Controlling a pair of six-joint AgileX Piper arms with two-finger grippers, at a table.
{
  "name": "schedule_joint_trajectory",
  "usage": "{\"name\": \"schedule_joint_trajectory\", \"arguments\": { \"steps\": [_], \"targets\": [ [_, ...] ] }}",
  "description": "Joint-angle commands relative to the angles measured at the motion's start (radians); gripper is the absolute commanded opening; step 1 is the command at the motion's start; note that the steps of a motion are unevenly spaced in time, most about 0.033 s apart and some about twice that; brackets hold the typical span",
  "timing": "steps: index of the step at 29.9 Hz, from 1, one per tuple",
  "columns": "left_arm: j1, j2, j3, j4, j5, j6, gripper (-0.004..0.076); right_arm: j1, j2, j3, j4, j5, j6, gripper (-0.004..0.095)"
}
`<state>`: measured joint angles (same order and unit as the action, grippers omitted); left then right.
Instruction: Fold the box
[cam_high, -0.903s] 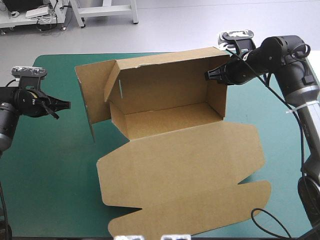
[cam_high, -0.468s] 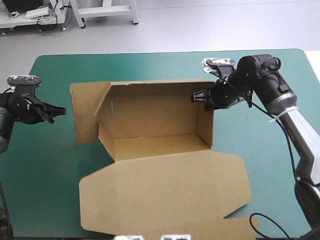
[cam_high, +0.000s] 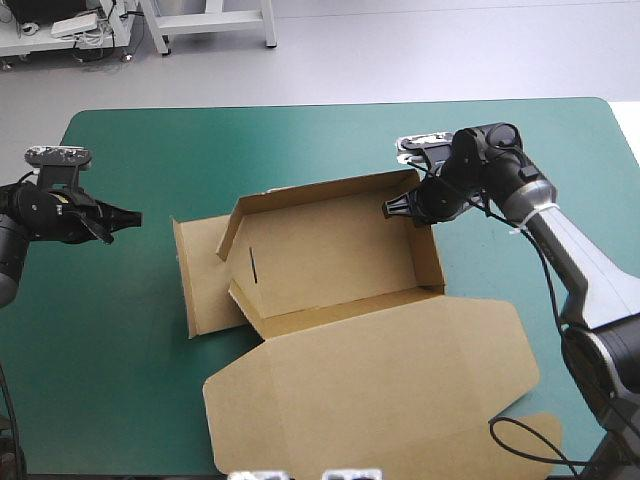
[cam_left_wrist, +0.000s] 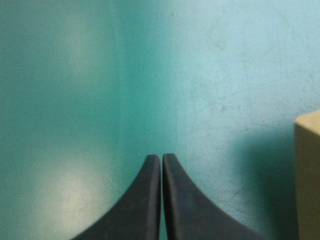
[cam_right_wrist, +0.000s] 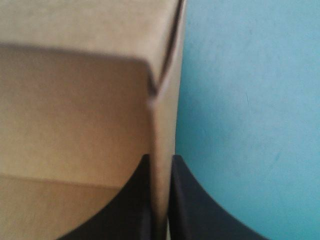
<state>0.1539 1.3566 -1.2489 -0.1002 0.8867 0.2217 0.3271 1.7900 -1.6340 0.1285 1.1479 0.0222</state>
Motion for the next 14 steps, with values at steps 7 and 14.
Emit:
{"name": "schedule_joint_trajectory", "arguments": {
  "steps": [7, 14],
  "targets": [
    [0.001, -0.036, -0.028, -0.01, -0.031, 0.011, -0.0003, -0.002, 0.071, -0.004, -0.011, -0.073, 0.025, 0.0277],
    [0.001, -0.036, -0.028, -0.01, -0.031, 0.011, -0.0006, -0.002, 0.071, -0.118, -0.033, -0.054, 0.021, 0.0424]
  ]
}}
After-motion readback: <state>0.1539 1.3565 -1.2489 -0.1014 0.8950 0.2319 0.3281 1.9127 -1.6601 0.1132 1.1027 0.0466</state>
